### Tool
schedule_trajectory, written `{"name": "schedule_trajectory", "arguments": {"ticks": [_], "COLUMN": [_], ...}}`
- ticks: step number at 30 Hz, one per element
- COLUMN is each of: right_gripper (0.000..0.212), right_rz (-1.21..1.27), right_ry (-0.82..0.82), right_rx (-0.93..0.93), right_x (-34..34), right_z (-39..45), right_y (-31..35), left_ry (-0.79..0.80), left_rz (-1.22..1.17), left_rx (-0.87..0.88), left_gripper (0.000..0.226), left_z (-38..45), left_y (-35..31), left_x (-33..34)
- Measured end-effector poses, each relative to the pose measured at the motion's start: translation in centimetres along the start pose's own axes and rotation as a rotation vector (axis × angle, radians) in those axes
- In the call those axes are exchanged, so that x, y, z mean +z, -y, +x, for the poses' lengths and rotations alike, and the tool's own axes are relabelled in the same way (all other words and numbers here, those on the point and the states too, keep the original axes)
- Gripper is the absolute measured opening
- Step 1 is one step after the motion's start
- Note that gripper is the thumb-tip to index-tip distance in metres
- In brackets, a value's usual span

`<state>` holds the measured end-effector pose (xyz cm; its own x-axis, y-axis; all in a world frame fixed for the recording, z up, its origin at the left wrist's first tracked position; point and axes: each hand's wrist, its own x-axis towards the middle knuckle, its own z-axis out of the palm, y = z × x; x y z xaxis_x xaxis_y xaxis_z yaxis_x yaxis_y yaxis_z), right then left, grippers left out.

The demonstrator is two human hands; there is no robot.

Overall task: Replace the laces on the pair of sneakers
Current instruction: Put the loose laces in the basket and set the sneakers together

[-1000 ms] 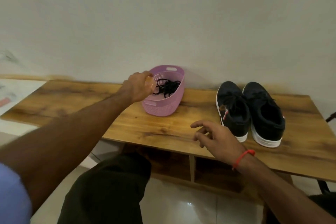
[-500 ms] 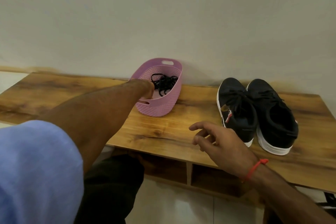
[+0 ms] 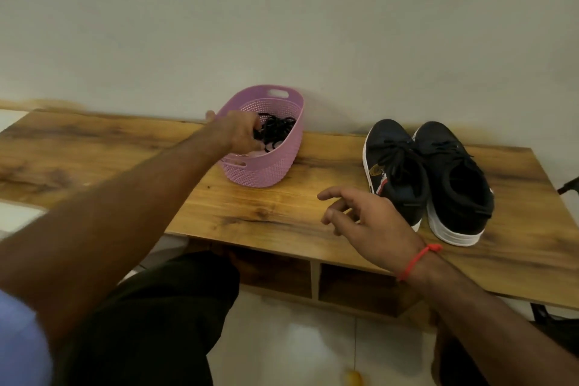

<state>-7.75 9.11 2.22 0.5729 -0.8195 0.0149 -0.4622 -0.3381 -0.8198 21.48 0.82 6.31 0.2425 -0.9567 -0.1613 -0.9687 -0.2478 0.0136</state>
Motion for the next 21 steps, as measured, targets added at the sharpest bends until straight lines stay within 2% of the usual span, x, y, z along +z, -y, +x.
{"name": "schedule_trajectory", "arguments": {"ticks": [3, 5, 6, 8, 11, 13, 17, 21], "right_gripper": [0.026, 0.026, 0.025, 0.021, 0.013, 0.015, 0.013, 0.015], "right_rz": [0.000, -0.008, -0.015, -0.046, -0.132, -0.167, -0.217, -0.143], "right_ry": [-0.008, -0.002, 0.013, 0.080, 0.238, 0.339, 0.468, 0.464], "right_rx": [0.006, 0.025, 0.045, 0.108, 0.223, 0.297, 0.419, 0.620], "right_x": [-0.1, -0.2, -0.3, -0.4, 0.4, 1.7, 4.8, 8.8], "right_z": [-0.2, -0.5, -0.8, -1.3, -2.3, -3.0, -5.0, -7.1], "right_y": [-0.2, -0.3, -0.4, -0.6, -1.8, -3.3, -8.3, -15.3], "left_ry": [-0.339, -0.434, -0.422, -0.282, 0.131, 0.326, 0.521, 0.621], "left_rz": [-0.106, -0.221, -0.265, -0.314, -0.215, -0.133, -0.015, -0.036], "left_rx": [0.051, 0.143, 0.176, 0.175, 0.089, 0.066, 0.071, 0.109], "left_gripper": [0.021, 0.014, 0.011, 0.014, 0.016, 0.019, 0.037, 0.056], "left_z": [-5.2, -9.3, -11.3, -14.6, -17.2, -18.1, -18.8, -19.4], "left_y": [-2.1, -4.3, -5.3, -7.4, -10.1, -11.4, -12.6, -12.0], "left_x": [-0.1, 0.7, 1.2, 2.8, 5.9, 8.7, 15.9, 23.6]}}
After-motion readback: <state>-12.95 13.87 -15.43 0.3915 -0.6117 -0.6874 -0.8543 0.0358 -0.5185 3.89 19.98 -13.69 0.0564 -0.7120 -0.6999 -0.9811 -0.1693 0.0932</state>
